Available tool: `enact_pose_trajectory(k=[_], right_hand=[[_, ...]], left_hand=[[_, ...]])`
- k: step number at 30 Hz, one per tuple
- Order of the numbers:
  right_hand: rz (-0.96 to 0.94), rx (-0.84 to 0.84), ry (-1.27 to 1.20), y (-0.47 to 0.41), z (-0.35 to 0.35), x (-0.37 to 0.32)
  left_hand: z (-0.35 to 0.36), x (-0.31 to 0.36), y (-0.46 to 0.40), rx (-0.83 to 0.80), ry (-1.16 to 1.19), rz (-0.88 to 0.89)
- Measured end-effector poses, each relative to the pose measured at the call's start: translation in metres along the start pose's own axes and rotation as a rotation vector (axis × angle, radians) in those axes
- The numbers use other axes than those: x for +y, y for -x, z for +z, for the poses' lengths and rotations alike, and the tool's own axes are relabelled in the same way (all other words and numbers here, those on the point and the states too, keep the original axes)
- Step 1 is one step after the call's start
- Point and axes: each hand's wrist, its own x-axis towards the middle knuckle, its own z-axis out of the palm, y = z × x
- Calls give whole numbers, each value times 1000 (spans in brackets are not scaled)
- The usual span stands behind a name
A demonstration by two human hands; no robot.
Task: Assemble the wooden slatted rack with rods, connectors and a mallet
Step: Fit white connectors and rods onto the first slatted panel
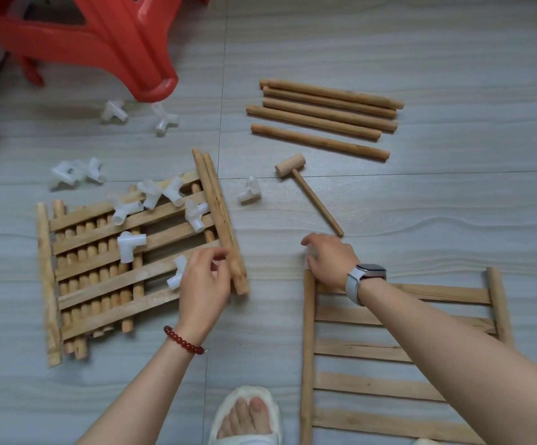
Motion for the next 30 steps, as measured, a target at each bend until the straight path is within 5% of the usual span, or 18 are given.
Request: enact_pose_trajectory(k=[3,7,13,17,19,24,30], right_hand=[[-25,-21,35,0,3,-9],[-28,-31,8,4,9,-9],[-18,-41,36,6,4,-9],[-135,184,-61,11,-3,-17],[-209,196,-279,15,-11,-31],[-152,-111,-897,36,-41,-55],[-66,-75,-941,62,-77,-23]], left_hand=[[-21,-26,0,178,-182,-138],[-23,-59,-2,48,-266,-339],[-22,-72,0,12,-207,-316],[-34,-48,8,80,106,-145],[-38,-24,8,-10,323,-139],[-30,28,1,-382,637,-231],[-7,76,-11,-542,579,-113]])
